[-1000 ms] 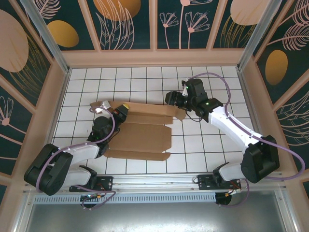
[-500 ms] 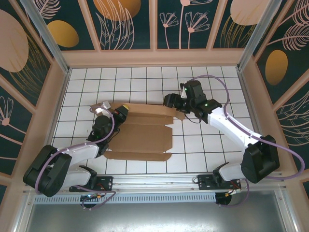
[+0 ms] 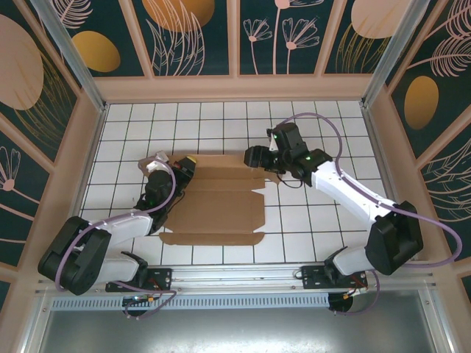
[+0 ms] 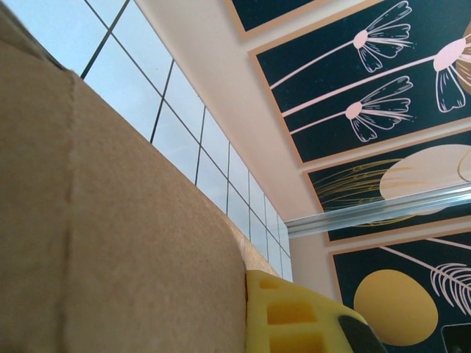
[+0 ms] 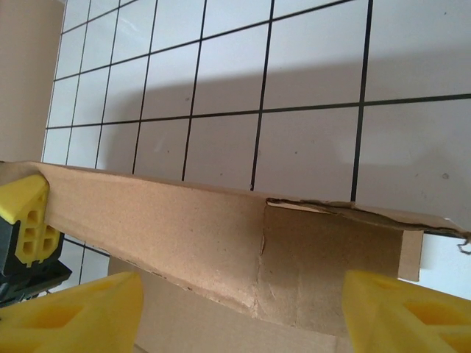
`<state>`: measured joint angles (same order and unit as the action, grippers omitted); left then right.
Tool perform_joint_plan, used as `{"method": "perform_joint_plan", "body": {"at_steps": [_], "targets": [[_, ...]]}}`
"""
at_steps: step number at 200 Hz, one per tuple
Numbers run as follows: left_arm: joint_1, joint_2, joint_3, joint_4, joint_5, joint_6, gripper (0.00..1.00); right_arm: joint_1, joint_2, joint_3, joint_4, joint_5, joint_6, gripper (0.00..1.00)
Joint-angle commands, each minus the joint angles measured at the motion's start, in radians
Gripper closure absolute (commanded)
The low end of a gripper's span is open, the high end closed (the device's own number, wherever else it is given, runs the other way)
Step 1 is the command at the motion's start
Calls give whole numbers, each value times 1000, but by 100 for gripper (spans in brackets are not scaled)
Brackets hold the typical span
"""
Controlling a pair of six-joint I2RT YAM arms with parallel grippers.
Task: Fold the paper box
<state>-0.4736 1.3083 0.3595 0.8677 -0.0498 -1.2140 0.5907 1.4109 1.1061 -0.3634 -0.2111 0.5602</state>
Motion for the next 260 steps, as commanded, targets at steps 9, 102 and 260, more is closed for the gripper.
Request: {"method": "perform_joint_plan", "body": {"at_steps": [9, 102, 260], "targets": [[-5, 12, -6, -98, -10, 5, 100, -2, 31, -8, 30, -36, 17, 28], [-5, -8, -7, -112, -8, 4, 100, -28, 121, -111, 412, -239, 192, 47], [-5, -53, -2, -167, -150, -66, 100, -61, -156, -297, 257, 4, 18, 59]]}}
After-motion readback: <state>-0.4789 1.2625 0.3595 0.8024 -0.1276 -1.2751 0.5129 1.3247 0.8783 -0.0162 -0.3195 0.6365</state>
